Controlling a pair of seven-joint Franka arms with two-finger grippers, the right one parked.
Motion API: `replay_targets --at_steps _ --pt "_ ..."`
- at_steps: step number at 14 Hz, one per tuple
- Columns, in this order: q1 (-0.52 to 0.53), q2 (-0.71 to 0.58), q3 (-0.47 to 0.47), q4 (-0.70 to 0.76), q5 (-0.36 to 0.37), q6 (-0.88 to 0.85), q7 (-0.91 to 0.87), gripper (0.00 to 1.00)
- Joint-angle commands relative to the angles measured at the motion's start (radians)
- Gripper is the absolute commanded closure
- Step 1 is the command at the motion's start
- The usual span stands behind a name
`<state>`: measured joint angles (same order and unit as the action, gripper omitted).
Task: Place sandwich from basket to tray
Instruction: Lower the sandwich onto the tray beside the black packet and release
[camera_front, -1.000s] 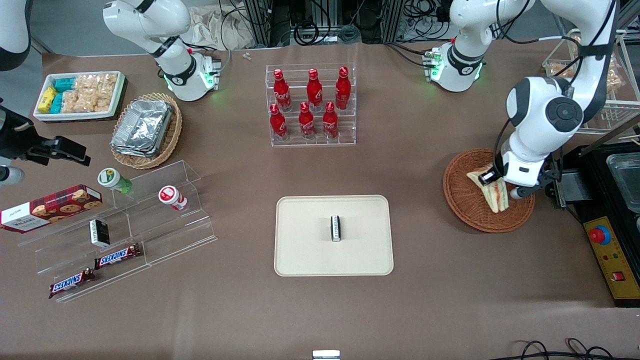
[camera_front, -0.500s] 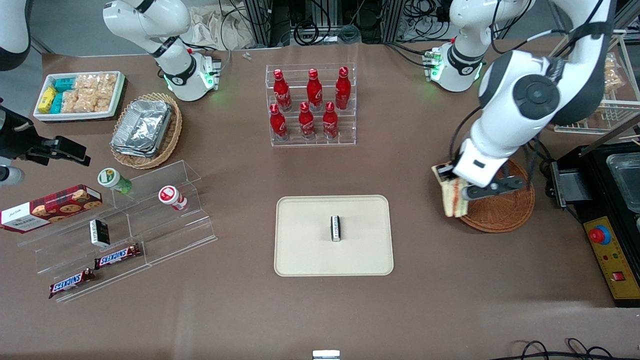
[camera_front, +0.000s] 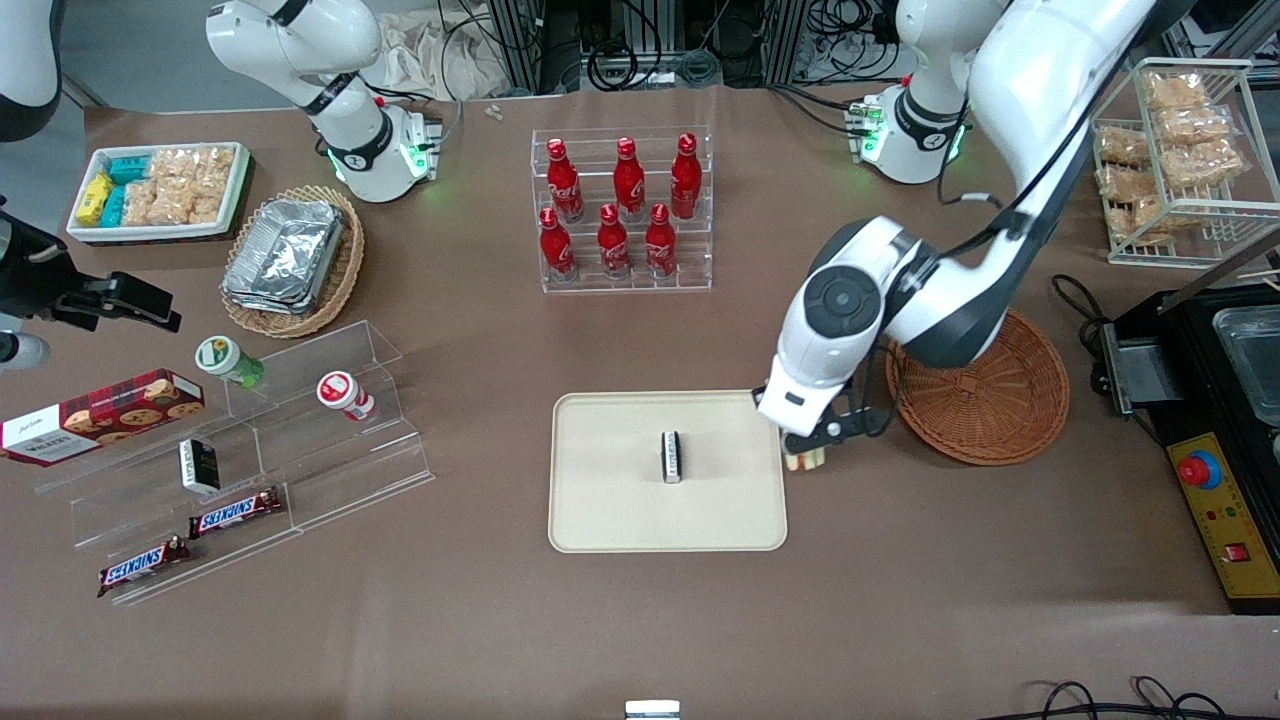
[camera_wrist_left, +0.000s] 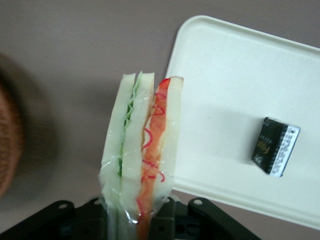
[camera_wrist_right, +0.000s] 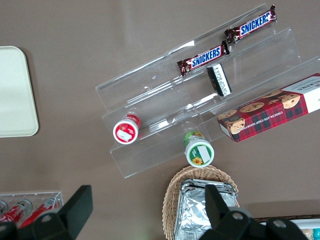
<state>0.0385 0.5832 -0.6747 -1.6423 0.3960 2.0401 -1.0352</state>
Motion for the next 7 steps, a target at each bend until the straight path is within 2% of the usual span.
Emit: replay_targets --at_steps 1,4,7 --pt "-0.005 0.133 0.001 0.085 0.056 0.098 -0.010 1.00" --pt "-0.005 0.230 0.014 0.087 0.139 0.199 0.036 1.00" --pt "-0.008 0.288 0.014 0.116 0.167 0.232 0.093 1.00"
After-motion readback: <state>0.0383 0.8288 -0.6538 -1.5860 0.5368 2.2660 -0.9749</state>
